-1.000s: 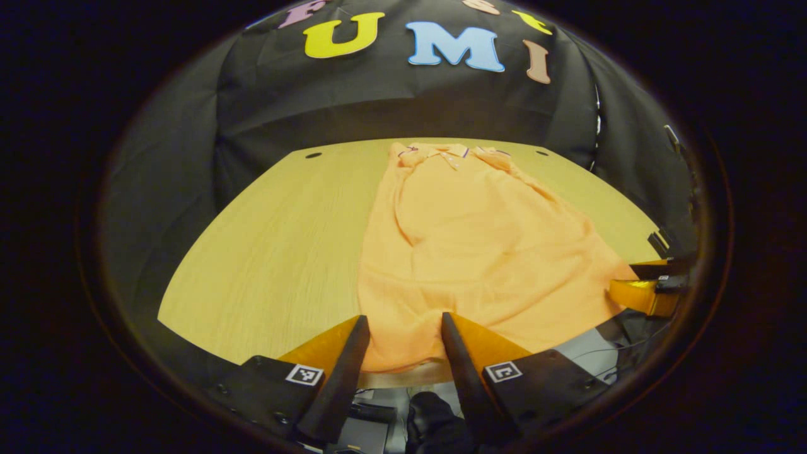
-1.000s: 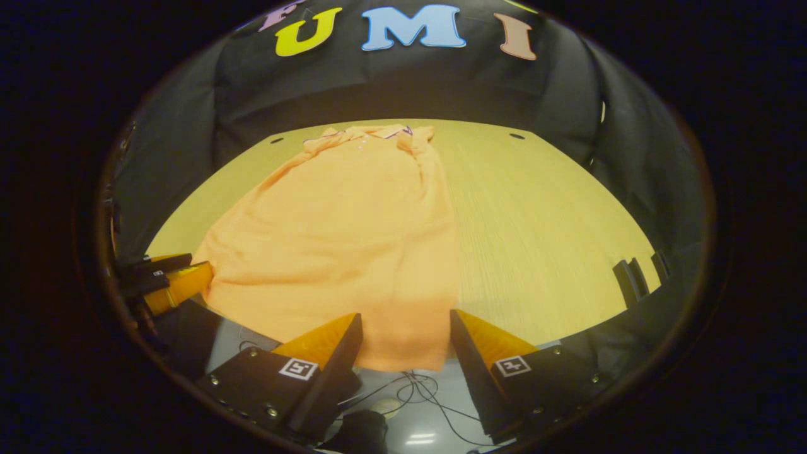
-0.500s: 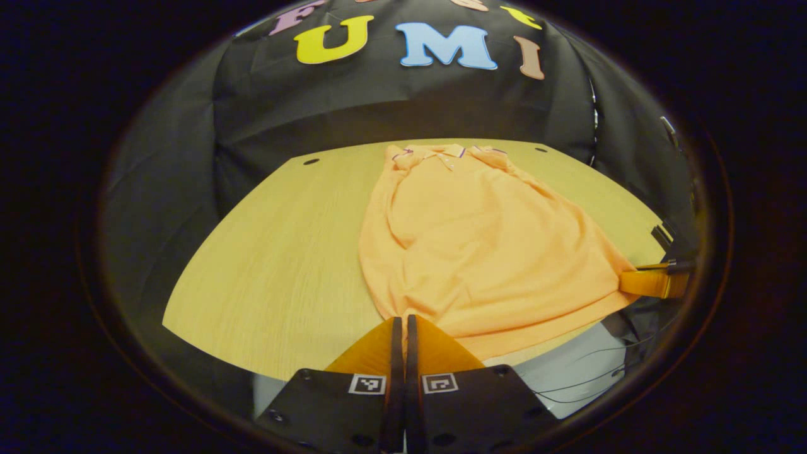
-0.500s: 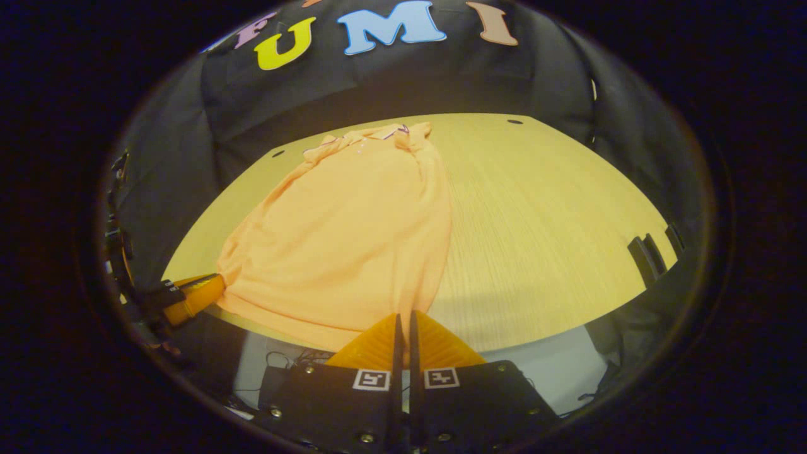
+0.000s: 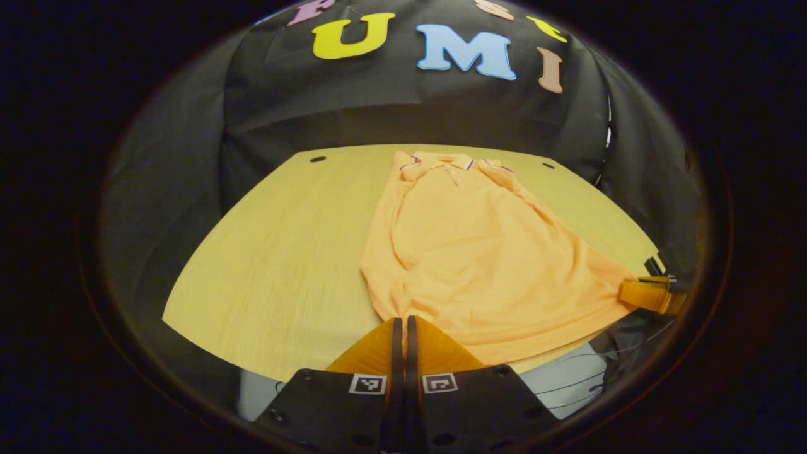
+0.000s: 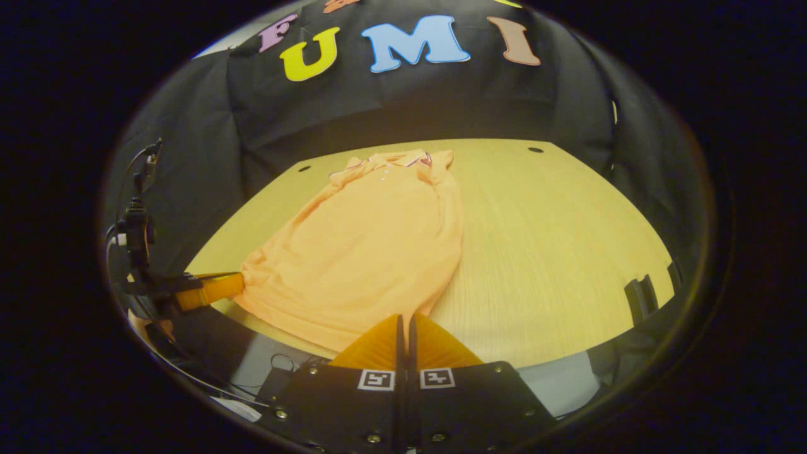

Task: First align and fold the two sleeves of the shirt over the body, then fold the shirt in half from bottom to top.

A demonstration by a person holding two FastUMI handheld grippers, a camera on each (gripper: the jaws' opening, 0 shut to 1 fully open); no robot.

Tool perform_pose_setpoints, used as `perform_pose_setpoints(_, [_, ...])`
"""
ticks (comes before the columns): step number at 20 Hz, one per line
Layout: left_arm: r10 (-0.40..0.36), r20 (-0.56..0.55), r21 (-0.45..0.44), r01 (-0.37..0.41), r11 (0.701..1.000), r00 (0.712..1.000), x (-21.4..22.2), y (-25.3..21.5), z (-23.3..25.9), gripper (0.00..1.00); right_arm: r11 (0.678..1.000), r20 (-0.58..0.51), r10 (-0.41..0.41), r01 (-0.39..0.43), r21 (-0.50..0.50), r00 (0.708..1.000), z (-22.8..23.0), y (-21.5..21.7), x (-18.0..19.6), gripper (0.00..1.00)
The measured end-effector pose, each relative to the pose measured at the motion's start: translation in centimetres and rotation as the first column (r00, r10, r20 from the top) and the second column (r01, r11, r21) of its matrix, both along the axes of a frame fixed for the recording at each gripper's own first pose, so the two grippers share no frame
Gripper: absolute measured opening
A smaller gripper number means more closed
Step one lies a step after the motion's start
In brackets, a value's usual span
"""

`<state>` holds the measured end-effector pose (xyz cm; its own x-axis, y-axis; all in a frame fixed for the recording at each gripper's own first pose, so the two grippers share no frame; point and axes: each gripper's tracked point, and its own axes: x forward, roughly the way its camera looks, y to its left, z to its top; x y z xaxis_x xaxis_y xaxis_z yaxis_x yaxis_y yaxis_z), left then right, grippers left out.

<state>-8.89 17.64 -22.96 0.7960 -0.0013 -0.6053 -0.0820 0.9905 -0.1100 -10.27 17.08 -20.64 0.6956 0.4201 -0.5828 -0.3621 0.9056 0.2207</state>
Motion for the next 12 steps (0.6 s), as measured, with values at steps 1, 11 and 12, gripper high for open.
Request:
perform_pose_setpoints(1, [-0.006, 0.013, -0.011, 0.006, 1.0, 1.0, 0.7, -0.3, 0.9, 0.07, 1.0, 0.013, -0.005, 0.004, 0.008, 1.0, 0.8, 0.1, 0.6, 0.0])
perform_pose_setpoints(11, [-0.013, 0.127, -0.075, 0.023, 0.997, 0.992, 9.7, -0.4, 9.1, 0.07, 0.993, 0.113, -0.07, 0.059, 0.098, 0.991, 8.1, 0.5, 8.7, 0.01])
perform_pose_setpoints(12, [-0.015, 0.136, -0.077, 0.026, 0.997, 0.991, 11.0, -0.2, 9.7, 0.07, 0.992, 0.121, -0.078, 0.065, 0.106, 0.99, 8.8, 0.6, 9.7, 0.01])
